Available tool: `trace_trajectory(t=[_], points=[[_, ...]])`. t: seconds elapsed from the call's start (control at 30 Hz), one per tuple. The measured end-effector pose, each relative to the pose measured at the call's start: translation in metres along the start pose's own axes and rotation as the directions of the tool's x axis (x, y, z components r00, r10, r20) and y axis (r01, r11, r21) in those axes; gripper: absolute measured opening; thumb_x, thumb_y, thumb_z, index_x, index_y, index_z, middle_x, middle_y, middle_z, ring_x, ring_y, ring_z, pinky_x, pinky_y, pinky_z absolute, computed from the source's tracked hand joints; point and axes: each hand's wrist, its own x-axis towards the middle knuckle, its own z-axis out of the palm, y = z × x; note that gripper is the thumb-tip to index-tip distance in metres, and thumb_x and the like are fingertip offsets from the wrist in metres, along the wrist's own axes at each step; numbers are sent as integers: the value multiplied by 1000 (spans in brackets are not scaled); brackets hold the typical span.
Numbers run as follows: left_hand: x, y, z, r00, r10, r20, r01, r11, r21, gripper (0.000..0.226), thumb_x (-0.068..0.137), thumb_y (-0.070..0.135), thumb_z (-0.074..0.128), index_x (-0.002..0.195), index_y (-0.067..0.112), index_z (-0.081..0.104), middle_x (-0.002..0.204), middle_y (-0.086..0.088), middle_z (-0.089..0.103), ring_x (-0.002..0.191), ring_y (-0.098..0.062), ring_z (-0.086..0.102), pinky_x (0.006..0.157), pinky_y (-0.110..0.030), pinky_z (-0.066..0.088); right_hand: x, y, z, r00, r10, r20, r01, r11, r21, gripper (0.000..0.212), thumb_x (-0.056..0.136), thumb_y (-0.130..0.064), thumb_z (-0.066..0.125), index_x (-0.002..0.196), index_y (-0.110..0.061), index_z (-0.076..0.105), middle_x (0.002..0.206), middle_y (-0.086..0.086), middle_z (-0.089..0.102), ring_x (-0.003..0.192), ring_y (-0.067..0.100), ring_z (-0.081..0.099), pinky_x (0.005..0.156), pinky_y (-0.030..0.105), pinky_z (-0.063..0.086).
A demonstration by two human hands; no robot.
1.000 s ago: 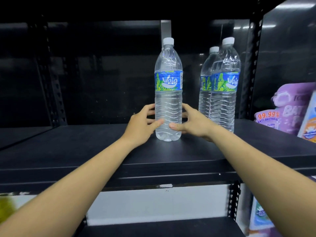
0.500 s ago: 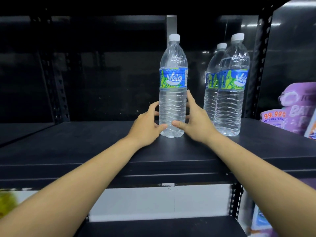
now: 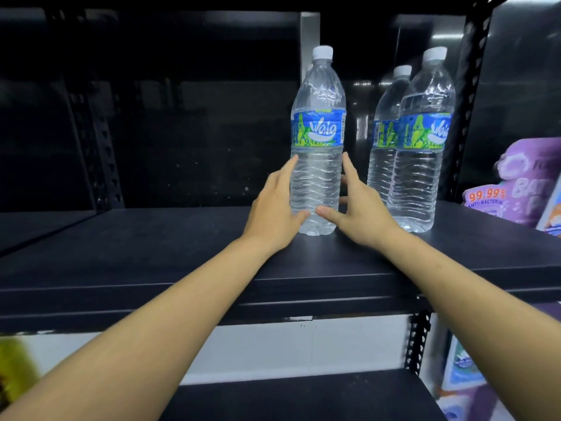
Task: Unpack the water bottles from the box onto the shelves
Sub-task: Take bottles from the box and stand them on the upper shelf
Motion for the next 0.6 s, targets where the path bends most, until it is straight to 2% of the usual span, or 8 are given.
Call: trace_trajectory(t=[0.07, 0.2, 0.27, 0.37, 0.43, 0.5, 0.6], points=[[0, -1, 2, 998, 21, 54, -22, 1000, 16, 106, 85, 25, 80, 162, 39, 8, 154, 4, 40, 121, -21, 61, 99, -32, 45, 0, 1, 1, 1000, 7, -1, -7, 999, -34, 117, 89, -32, 79, 164, -28, -10, 155, -1, 49, 130, 22, 60, 113, 40, 46], [-4, 0, -3, 992, 3, 128, -6, 1000, 25, 107, 86, 22, 77, 162, 38, 4, 154, 2, 39, 122, -21, 59, 101, -35, 48, -7, -6, -1, 998, 60, -20, -61, 993, -103, 112, 90, -33, 77, 164, -32, -7, 147, 4, 56, 122, 24, 63, 108, 44, 49], [-13, 9, -9, 992, 5, 129, -9, 1000, 29, 101, 86, 22, 77, 163, 34, 12, 155, 5, 37, 124, -19, 56, 102, -35, 49, -20, -15, -5, 995, 83, -63, -90, 989, -117, 104, 92, -32, 75, 164, -32, 2, 143, 4, 57, 119, 23, 63, 105, 42, 49], [-33, 33, -17, 997, 26, 67, -27, 1000, 8, 84, 85, 23, 77, 156, 27, 34, 154, 6, 40, 128, -18, 54, 105, -37, 47, -43, -28, -23, 983, 83, -165, -107, 984, -145, 85, 93, -34, 72, 162, -21, 23, 145, 7, 56, 115, 20, 62, 102, 35, 46], [-45, 53, -22, 996, 59, 64, -62, 997, 40, 76, 85, 27, 77, 151, 23, 41, 152, 6, 43, 131, -18, 52, 107, -36, 44, -57, -35, -40, 985, 68, -157, -100, 974, -206, 74, 94, -35, 70, 157, -18, 34, 145, 9, 55, 118, 21, 60, 104, 37, 44], [-55, 74, -26, 991, 103, 85, -111, 989, 101, 71, 85, 31, 78, 147, 22, 45, 150, 5, 46, 134, -18, 49, 108, -32, 39, -73, -39, -59, 991, 57, -121, -90, 955, -284, 64, 95, -36, 67, 151, -17, 42, 145, 7, 53, 131, 27, 52, 108, 42, 43], [-68, 109, -25, 983, 137, 120, -153, 978, 141, 67, 87, 34, 77, 145, 20, 48, 148, 3, 49, 137, -19, 47, 112, -37, 39, -103, -42, -90, 996, 43, -79, -69, 928, -365, 52, 98, -34, 63, 145, -16, 49, 143, 5, 52, 133, 31, 47, 108, 43, 42]])
